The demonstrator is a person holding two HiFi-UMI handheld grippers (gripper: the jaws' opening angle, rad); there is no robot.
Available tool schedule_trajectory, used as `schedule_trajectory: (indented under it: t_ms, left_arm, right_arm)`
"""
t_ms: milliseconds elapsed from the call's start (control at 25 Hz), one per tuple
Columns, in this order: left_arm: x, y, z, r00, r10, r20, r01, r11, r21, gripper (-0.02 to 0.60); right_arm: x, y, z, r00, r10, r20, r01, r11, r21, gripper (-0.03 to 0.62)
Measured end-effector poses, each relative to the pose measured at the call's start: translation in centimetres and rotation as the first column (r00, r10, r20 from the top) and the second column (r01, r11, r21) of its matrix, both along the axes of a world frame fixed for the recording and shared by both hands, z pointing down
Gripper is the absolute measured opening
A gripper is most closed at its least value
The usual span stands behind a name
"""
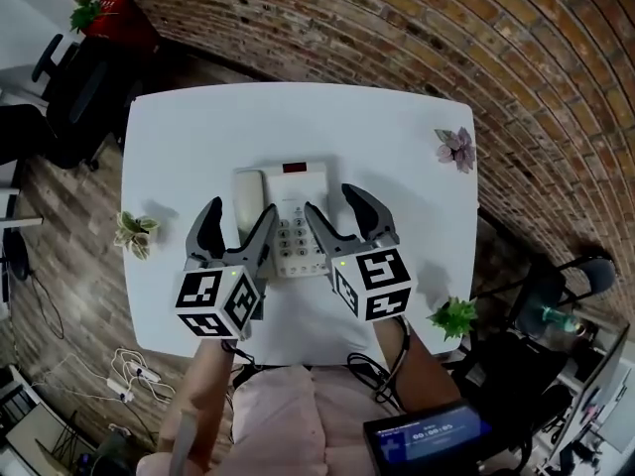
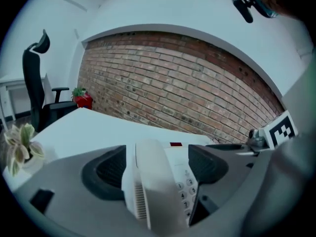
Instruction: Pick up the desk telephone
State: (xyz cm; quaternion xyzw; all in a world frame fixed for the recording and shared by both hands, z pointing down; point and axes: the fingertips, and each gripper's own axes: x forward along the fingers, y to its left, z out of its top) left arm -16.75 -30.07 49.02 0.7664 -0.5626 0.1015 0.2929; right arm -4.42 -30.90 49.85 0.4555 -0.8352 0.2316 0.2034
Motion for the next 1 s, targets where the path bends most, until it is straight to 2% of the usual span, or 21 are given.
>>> schedule_trajectory:
  t_ms: [240, 480, 680, 760, 880, 1000]
  left_arm:
    - [0.5, -0.9, 4.1, 0.992, 0.008, -0.126, -0.024, 0.992, -0.124, 0.408]
    - [1.6, -1.1, 5.4, 0.973, 0.019, -0.229, -0.064, 0.979, -0.195, 0.410]
    - [1.2, -1.3, 6.3, 0.945, -0.030, -0.324, -0.062, 0.961, -0.271, 0.383]
    - [1.3, -1.4, 6.4, 0.950, -0.009, -0.313, -0.083, 0.957, -0.278, 0.382]
    - [1.6, -1.5, 6.4, 0.970, 0.045, -0.238, -0.111, 0.957, -0.269, 0.377]
    - [1.4, -1.4, 6.2, 0.976, 0.048, -0.213, -0.103, 0.962, -0.253, 0.362]
  right_arm:
    - [-0.8, -0.4, 2.9, 0.999, 0.007, 0.043, -0.004, 0.996, -0.085, 0.290]
    - [-2.0, -0.5, 4.3, 0.998, -0.005, 0.058, 0.012, 0.992, -0.127, 0.293]
    - [-2.1, -0.5, 4.5, 0.996, -0.001, 0.087, 0.016, 0.986, -0.165, 0.291]
    - [-2.1, -0.6, 4.5, 0.996, -0.006, 0.086, 0.020, 0.986, -0.166, 0.291]
    - [-2.1, -0.6, 4.6, 0.997, -0.009, 0.080, 0.022, 0.986, -0.163, 0.290]
    - [-2.1, -0.5, 4.6, 0.997, -0.006, 0.074, 0.018, 0.987, -0.161, 0.291]
